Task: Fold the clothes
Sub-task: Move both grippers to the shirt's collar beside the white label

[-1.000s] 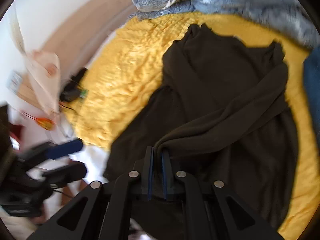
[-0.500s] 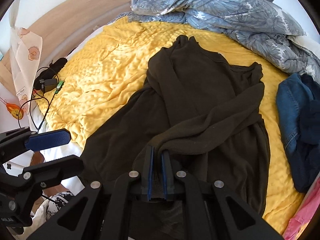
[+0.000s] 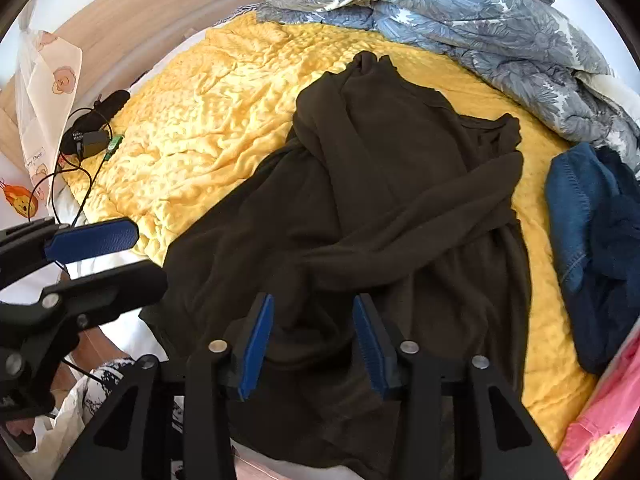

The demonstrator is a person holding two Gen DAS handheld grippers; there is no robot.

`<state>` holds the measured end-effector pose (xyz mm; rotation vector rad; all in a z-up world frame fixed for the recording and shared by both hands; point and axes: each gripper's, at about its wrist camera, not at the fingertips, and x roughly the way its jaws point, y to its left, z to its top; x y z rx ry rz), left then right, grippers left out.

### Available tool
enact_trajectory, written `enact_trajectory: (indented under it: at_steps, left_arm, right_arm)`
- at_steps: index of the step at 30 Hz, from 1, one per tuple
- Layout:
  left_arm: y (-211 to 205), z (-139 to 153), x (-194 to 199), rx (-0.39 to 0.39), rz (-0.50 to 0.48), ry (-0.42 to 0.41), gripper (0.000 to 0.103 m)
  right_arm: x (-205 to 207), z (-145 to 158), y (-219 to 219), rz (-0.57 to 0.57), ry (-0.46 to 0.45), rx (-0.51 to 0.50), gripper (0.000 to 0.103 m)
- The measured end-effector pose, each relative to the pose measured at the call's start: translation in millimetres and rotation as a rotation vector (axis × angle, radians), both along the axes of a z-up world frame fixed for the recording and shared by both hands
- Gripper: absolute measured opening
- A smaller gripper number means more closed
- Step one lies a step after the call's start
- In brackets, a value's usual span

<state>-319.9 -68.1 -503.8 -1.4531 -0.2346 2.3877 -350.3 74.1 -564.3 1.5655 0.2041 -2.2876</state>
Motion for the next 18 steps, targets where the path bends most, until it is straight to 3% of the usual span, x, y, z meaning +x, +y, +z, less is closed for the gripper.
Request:
enact_trajectory:
  at_steps: [9, 13, 18]
  left_arm:
    - [-5, 22, -3, 0.049, -0.017, 0.031, 0.051]
    - [-13, 37, -13, 0.086, -0.007, 0.048, 0.051]
    - [-21, 53, -53, 0.11, 0.006, 0.073, 0.057]
  right_arm:
    - [18, 27, 13, 0.008, 0.077, 0.077, 0.05]
    - [19, 45, 32, -0.011, 0.093, 0.047, 0.05]
    - [11, 66, 70, -0.044, 0.118, -0.006, 0.051]
